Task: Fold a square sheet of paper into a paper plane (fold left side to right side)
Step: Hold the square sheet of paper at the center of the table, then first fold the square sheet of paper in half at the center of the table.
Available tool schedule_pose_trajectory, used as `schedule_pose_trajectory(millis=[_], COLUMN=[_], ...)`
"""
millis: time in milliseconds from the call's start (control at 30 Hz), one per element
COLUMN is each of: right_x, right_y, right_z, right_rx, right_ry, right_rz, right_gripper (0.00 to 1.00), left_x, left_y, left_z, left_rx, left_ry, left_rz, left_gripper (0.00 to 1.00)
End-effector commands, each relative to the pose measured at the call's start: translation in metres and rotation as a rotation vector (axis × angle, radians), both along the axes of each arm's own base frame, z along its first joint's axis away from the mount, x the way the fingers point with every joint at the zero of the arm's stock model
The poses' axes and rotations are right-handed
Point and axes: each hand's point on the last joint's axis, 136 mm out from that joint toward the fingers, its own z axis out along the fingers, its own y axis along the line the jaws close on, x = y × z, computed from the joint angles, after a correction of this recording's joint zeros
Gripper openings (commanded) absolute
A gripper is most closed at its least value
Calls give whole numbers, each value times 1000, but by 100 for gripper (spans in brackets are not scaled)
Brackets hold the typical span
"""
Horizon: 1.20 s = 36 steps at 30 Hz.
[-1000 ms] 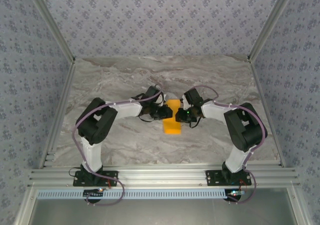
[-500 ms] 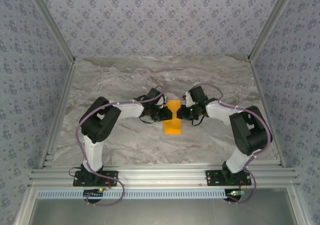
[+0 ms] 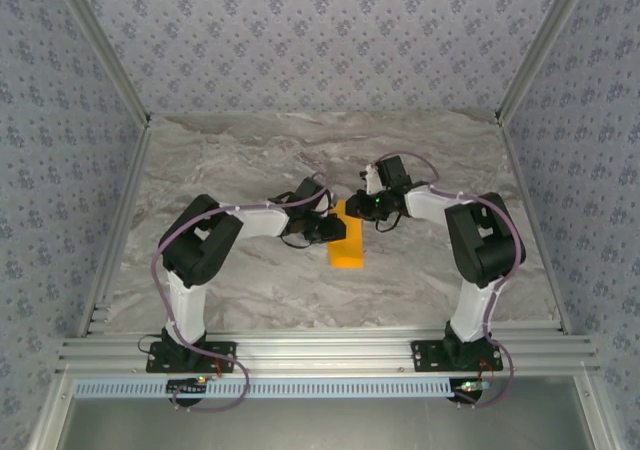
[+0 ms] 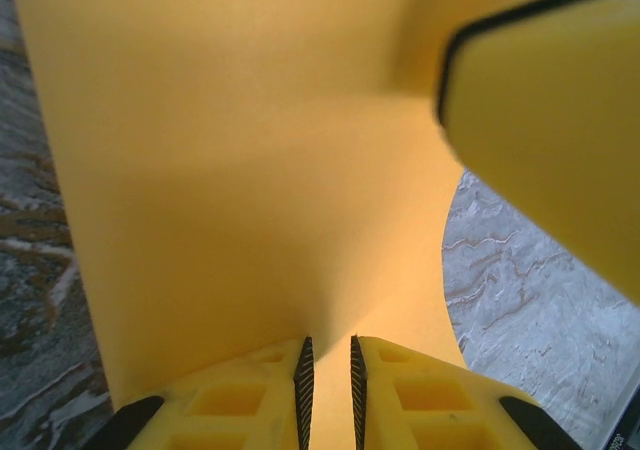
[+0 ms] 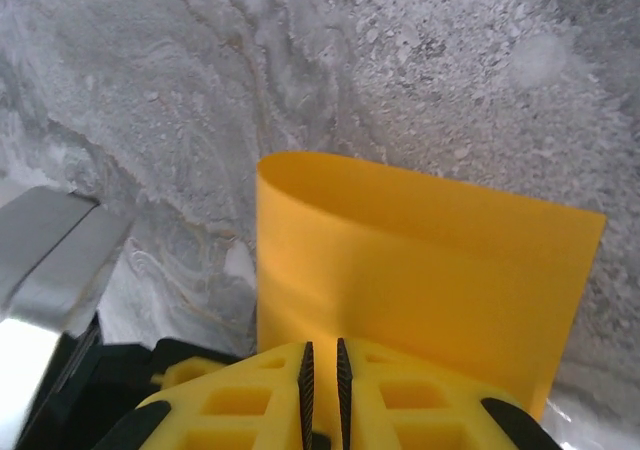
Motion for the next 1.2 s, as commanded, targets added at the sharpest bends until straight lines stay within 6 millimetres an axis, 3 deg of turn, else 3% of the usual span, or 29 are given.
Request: schedule_pose_trajectory(millis=[0,267,600,733,1033,1167], right_x=[4,-6,-15,-15,-15,-11], right_y=[6,-13,-22,-23,-17,-14], right_z=[-11,-51,-61,-62,-55,-45], right_rx=[-7,-135,-168,-169,-128,-103], right_ry=[38,160,204,205,182,153], right_rz=[6,-42,-50,-50,-37,-34], right_gripper=[19,18,18,18,18,18], left_x=[-20,-42,-109,-126,-143,-125], left_y=[15,20,22,27,35,33], left_z=[-26,-17,-19,-21,-11,28], left_rx=[90,75,56,63,59,-33], left_ry=[54,39,58,72,61,-8], left_rz=[3,-46,-134,-130,-127,-101], left_gripper=[19,19,19,19,19,20])
